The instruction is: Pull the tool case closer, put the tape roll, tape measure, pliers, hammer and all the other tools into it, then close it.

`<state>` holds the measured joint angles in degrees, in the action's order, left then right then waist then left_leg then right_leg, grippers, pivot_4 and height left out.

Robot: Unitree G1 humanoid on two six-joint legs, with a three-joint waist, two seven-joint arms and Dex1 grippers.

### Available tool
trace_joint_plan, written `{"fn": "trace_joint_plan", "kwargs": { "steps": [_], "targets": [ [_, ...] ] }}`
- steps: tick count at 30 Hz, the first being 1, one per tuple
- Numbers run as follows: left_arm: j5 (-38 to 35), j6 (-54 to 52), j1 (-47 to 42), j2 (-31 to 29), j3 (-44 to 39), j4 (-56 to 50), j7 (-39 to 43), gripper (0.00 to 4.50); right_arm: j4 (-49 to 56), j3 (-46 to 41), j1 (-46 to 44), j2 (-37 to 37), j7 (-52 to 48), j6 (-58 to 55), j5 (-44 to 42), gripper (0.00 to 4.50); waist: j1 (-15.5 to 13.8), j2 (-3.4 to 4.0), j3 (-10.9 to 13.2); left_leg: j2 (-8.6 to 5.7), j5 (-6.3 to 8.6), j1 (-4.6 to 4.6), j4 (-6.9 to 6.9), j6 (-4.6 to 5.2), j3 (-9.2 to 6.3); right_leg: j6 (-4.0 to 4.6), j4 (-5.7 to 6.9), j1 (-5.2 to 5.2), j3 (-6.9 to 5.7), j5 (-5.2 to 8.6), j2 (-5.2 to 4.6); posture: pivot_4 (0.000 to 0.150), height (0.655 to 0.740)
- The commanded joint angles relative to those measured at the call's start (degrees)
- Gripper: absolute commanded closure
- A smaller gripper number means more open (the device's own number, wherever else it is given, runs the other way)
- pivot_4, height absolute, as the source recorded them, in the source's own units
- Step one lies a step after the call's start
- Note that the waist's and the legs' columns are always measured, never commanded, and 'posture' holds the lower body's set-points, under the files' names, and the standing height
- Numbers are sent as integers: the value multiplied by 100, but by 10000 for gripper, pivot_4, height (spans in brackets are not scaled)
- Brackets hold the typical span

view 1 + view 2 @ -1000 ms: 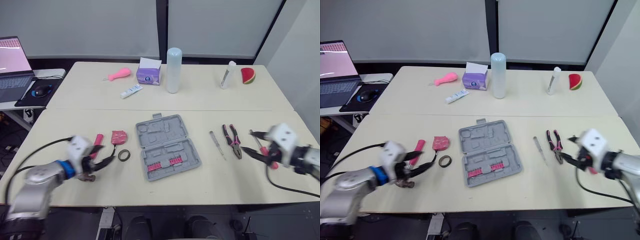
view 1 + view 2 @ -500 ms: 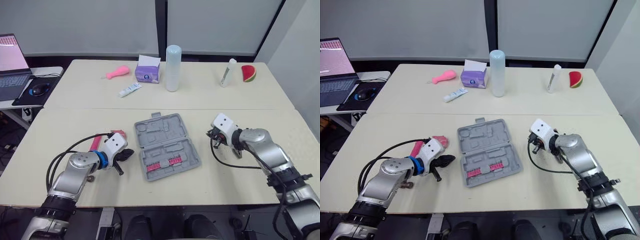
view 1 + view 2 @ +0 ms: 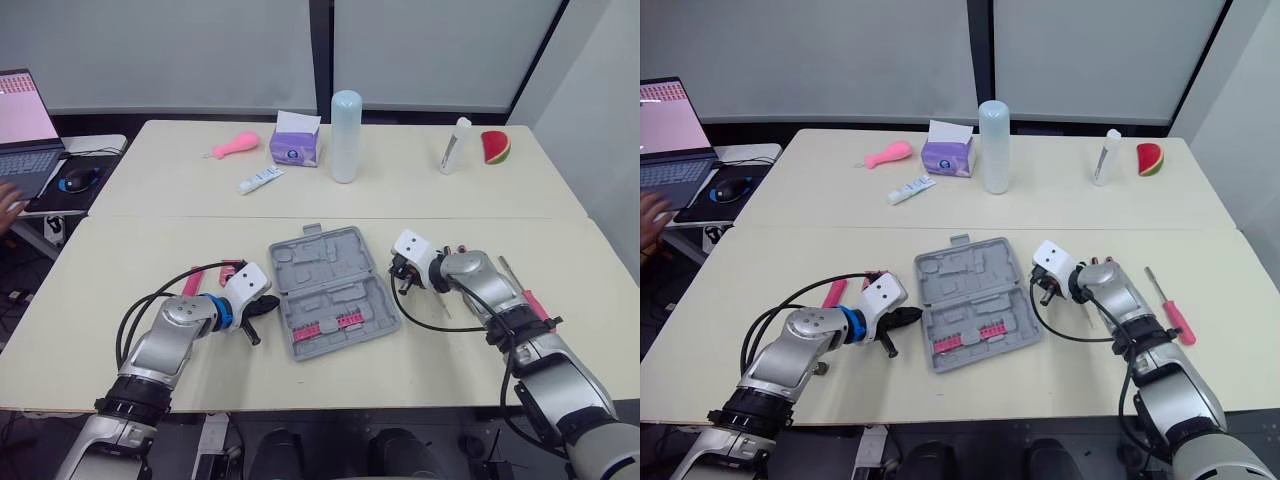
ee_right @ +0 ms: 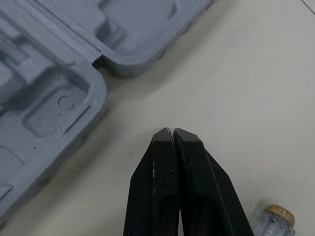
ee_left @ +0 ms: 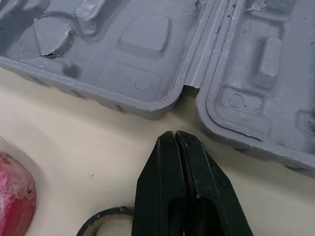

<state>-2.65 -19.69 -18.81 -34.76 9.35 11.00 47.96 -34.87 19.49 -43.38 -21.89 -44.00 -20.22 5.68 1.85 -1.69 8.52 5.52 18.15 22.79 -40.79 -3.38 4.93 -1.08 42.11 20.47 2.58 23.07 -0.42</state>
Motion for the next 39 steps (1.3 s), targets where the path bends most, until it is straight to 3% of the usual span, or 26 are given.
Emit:
{"fn": "trace_joint_plan", "kwargs": {
  "steps": [1,7,15,25,39],
  "targets": [
    [149,65,-106,106,169,142,-19,45000,-190,23,-178,137,-160,303,58,44775,-13,0,0,0,0,1,-2,0,-1,0,0,0,-1,0,-3,1500,7075],
    [228,239,-290,184,294,290,178,45000,132,27,-19,112,-637,239,-1,44775,-21,2,-1,-4,0,3,-4,0,-4,0,1,-4,-5,0,-12,1500,7075],
    [176,300,-397,203,474,40,711,45000,1684,-31,695,-258,-1076,-493,-185,44775,-24,3,-1,-5,0,9,-4,0,-7,0,-1,-2,-6,0,-14,1500,7075],
    [186,143,-317,98,773,-502,1322,45000,3487,-190,1746,-652,-1056,-1506,-391,44775,-24,3,0,-6,0,11,-3,0,-7,0,-6,-3,-3,0,-10,1500,7075],
    [176,-74,75,-96,875,-1050,1542,45000,4795,-433,2703,-984,-873,-2317,-710,44775,-33,2,0,-7,0,11,1,0,-8,0,-13,-6,6,0,-1,1500,7075]
  ]
}}
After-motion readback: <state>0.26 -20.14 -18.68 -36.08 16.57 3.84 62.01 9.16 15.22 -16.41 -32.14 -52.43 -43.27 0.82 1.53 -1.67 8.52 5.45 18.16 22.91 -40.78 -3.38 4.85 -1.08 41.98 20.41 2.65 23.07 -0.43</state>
